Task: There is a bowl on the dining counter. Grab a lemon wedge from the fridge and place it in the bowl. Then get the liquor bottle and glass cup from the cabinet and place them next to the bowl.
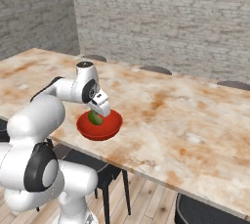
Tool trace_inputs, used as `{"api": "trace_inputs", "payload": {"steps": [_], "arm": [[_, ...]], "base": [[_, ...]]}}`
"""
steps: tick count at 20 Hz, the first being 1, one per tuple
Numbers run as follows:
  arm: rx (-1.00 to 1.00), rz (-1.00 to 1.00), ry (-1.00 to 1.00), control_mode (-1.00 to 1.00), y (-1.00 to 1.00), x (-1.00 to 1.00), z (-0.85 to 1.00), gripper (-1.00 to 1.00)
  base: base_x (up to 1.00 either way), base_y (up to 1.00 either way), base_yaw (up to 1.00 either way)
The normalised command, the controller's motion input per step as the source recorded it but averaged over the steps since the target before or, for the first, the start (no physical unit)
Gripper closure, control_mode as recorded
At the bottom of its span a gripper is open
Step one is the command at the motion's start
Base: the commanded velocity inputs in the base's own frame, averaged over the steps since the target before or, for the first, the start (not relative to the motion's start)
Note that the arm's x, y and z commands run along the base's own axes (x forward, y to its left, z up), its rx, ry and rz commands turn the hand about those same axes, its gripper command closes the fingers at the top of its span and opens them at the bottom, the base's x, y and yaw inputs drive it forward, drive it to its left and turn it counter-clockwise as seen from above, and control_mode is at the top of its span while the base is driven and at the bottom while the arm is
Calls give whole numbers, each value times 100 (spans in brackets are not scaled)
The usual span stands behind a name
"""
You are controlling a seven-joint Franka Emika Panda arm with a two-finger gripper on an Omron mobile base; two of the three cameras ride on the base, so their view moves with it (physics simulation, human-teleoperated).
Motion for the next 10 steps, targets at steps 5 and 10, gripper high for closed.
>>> {"api": "trace_inputs", "payload": {"steps": [5, 10], "arm": [[0, 0, 0, -100, 0, 37, -36, 100], [0, 0, 0, -100, 0, 25, -35, 100]], "base": [[0, 0, 0], [0, 0, 0]]}}
